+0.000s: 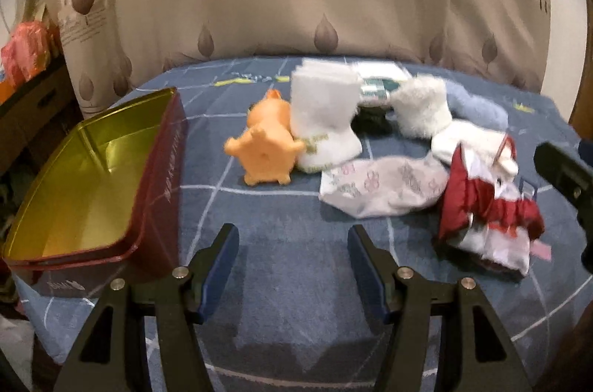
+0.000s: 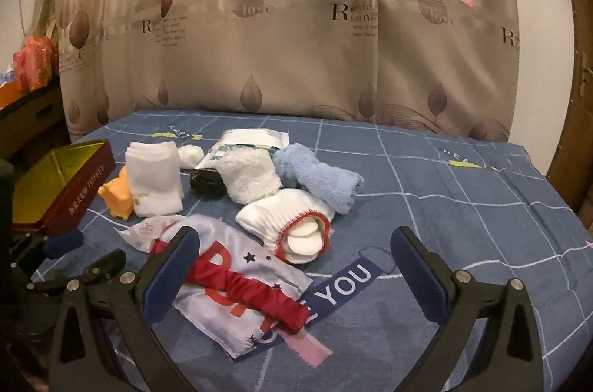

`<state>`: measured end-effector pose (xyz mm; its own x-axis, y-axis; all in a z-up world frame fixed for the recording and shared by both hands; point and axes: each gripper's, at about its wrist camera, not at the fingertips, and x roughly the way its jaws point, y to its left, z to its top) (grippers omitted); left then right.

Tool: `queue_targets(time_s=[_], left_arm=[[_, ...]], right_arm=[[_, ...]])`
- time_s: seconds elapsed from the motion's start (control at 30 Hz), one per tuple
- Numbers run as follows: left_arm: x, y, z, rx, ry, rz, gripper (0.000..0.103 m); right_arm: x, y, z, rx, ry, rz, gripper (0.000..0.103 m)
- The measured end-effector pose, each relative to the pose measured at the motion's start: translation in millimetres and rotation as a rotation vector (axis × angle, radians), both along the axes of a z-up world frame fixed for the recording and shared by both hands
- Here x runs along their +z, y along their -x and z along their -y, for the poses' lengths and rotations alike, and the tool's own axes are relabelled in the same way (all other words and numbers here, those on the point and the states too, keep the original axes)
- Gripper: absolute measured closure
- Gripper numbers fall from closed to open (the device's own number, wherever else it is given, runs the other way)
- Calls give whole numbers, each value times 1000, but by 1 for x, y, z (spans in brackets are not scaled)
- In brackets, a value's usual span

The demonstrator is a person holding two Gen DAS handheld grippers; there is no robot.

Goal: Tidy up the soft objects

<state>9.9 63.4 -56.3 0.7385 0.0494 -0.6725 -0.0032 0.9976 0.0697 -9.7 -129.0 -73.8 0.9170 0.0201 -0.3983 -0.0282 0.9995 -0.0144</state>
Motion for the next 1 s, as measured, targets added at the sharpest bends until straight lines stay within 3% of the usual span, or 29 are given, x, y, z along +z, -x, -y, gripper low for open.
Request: queue_targets(time_s=[0.23,0.6,1.0], left_arm=[[-2,3,7,2,-51,-8,40],[6,5,9,2,-89,3,40],[14,10,24,-72,-116,8,40]], right_arm=[[-4,0,7,-5,-42,-8,0],[-5,1,2,2,-12,5,0],[-6,-4,0,3,-1,-24,0]])
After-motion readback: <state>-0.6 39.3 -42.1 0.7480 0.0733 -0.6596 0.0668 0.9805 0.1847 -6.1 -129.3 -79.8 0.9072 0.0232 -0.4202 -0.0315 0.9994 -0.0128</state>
